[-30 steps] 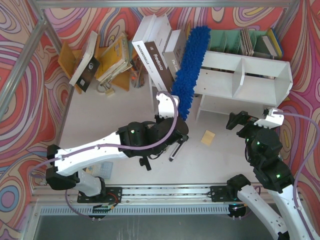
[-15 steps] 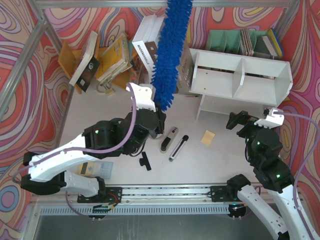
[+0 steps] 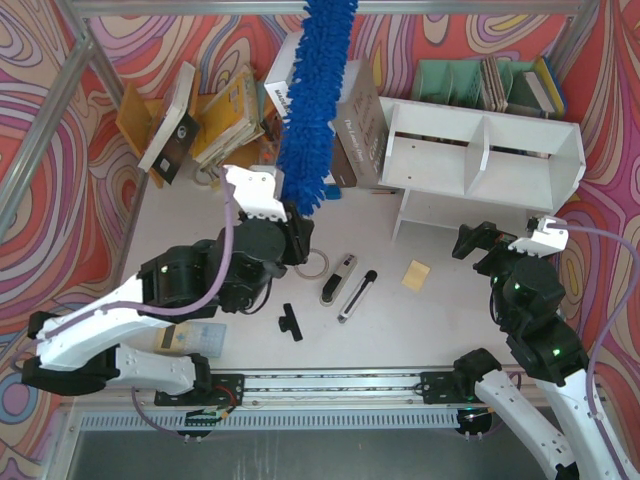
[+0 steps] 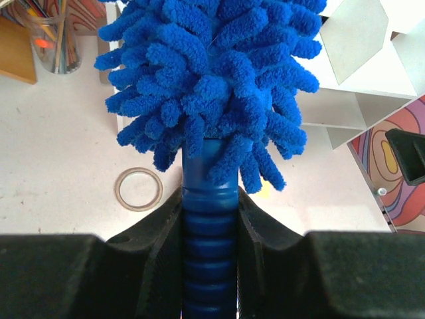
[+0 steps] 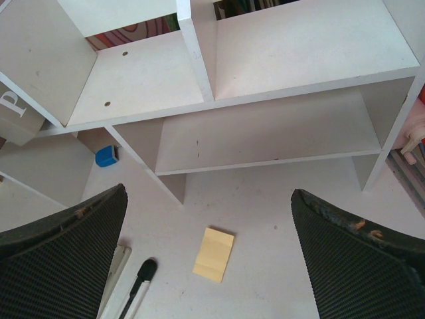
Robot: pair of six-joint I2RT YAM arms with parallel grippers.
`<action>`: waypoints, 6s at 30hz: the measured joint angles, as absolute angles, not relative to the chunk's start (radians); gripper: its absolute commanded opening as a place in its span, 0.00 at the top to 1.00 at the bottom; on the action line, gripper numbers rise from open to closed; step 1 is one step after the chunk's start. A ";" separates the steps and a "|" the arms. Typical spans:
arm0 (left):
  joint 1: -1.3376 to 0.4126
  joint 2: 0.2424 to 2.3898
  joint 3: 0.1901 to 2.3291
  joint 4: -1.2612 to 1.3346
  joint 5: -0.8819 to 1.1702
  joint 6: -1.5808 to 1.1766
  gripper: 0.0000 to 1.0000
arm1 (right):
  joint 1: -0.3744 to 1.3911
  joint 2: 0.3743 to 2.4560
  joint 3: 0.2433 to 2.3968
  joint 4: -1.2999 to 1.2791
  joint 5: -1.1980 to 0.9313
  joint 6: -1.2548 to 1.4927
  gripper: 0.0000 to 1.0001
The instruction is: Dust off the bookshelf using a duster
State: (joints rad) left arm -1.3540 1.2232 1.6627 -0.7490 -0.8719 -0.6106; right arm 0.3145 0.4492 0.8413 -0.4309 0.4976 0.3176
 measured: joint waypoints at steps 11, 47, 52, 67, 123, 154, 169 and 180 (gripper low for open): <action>-1.354 1.000 1.484 -0.611 -0.917 -0.538 1.00 | 0.315 0.449 0.841 -0.431 0.497 0.318 0.01; -1.076 0.942 0.980 -0.135 -0.430 0.698 1.00 | 0.315 0.480 0.841 -0.430 0.497 0.318 0.01; -0.885 0.942 1.012 -0.168 -0.278 0.748 1.00 | 0.315 0.484 0.841 -0.430 0.496 0.318 0.01; -0.688 0.985 1.082 -0.170 -0.017 0.771 1.00 | 0.315 0.494 0.841 -0.430 0.496 0.318 0.01; -0.642 1.066 0.949 -0.054 0.087 0.731 1.00 | 0.315 0.514 0.841 -0.427 0.496 0.317 0.01; -0.655 1.089 0.966 -0.104 0.059 0.791 1.00 | 0.315 0.514 0.841 -0.427 0.496 0.317 0.01; -0.544 1.046 1.077 -0.118 0.144 0.852 1.00 | 0.315 0.514 0.841 -0.427 0.497 0.314 0.01; -0.381 1.071 1.153 -0.115 0.339 0.973 1.00 | 0.315 0.539 0.841 -0.426 0.498 0.314 0.01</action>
State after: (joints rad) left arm -0.3813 1.0710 1.1526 -0.1146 0.3393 0.9726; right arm 0.3145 0.5392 0.8413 -0.4263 0.4976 0.3138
